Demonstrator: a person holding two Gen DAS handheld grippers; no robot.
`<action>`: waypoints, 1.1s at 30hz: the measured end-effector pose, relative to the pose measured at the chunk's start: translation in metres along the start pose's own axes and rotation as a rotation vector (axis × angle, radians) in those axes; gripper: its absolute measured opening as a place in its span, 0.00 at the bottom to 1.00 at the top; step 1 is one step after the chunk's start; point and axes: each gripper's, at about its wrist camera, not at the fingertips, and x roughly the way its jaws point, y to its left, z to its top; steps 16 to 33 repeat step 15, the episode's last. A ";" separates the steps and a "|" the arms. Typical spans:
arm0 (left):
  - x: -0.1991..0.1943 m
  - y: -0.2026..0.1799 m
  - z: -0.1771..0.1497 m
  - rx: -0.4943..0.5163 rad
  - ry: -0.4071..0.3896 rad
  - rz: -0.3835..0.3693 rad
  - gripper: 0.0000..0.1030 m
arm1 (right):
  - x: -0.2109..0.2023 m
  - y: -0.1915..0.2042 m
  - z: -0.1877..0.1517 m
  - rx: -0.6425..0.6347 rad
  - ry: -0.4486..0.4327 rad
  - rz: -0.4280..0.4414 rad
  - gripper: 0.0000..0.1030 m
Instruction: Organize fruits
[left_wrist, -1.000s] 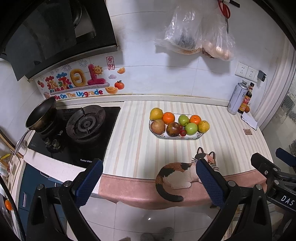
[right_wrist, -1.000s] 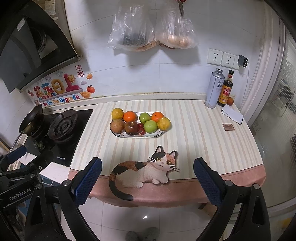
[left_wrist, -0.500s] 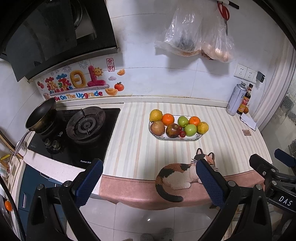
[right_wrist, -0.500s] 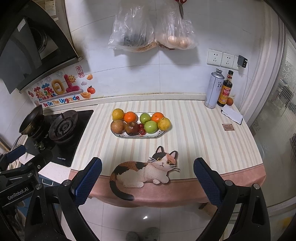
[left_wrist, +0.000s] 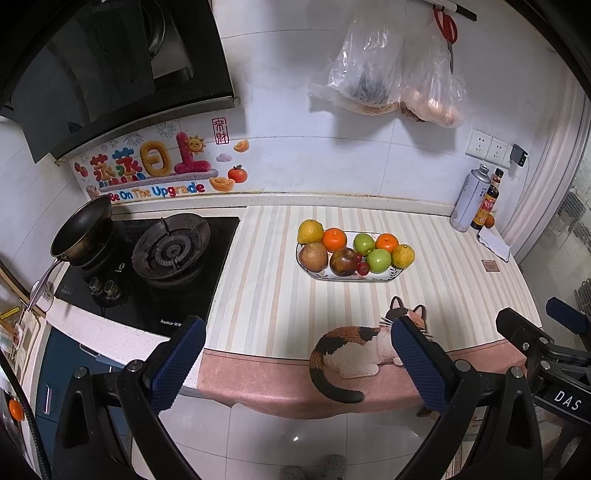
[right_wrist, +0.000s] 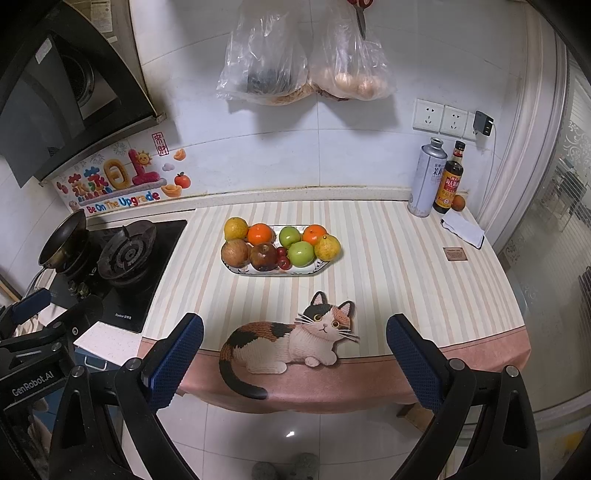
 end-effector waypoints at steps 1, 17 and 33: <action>0.000 0.001 -0.001 0.001 -0.001 0.001 1.00 | 0.000 0.000 0.000 0.000 0.000 -0.001 0.98; -0.003 -0.007 -0.002 -0.004 -0.007 0.001 1.00 | 0.000 0.000 0.000 0.000 0.000 -0.001 0.98; -0.003 -0.007 -0.002 -0.004 -0.007 0.001 1.00 | 0.000 0.000 0.000 0.000 0.000 -0.001 0.98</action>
